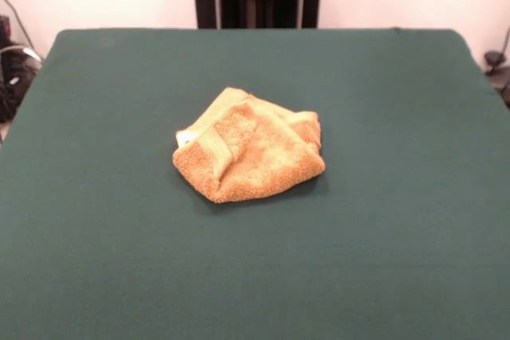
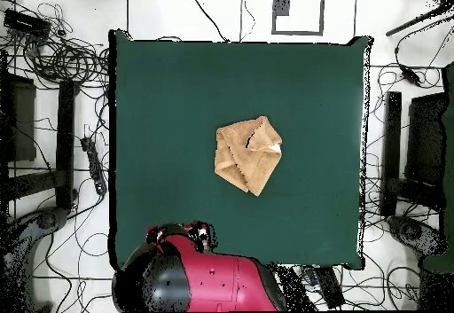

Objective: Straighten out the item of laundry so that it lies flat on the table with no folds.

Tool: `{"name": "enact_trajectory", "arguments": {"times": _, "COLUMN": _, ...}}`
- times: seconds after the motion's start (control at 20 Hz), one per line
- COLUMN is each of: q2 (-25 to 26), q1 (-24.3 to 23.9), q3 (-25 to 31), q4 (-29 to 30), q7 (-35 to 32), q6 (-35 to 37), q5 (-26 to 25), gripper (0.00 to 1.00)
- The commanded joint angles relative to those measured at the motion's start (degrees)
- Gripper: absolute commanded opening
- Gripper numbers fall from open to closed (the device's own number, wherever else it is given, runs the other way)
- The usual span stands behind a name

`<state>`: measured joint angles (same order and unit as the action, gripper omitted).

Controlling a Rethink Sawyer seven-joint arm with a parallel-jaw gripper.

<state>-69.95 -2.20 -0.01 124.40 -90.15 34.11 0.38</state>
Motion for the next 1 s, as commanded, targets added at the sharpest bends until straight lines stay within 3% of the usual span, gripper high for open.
{"name": "enact_trajectory", "arguments": {"times": 0.05, "q2": 0.61, "q1": 2.23, "q3": 2.07, "q4": -3.33, "q7": -9.41, "q6": 9.97, "q5": 0.6, "gripper": 1.0}}
{"name": "enact_trajectory", "arguments": {"times": 0.4, "q2": 0.37, "q1": 1.75, "q3": 2.54, "q4": -10.36, "q7": -7.69, "q6": 16.62, "q5": -1.38, "gripper": 1.0}}
{"name": "enact_trajectory", "arguments": {"times": 0.6, "q2": 0.96, "q1": -0.16, "q3": 3.92, "q4": -10.94, "q7": -5.78, "q6": 14.84, "q5": 1.75, "gripper": 1.0}}
{"name": "enact_trajectory", "arguments": {"times": 0.75, "q2": 2.99, "q1": 0.39, "q3": 3.8, "q4": -12.28, "q7": -8.39, "q6": 16.63, "q5": 2.2, "gripper": 1.0}}
{"name": "enact_trajectory", "arguments": {"times": 1.0, "q2": 15.59, "q1": 5.82, "q3": 1.66, "q4": -21.04, "q7": -20.69, "q6": 14.93, "q5": -0.95, "gripper": 1.0}}
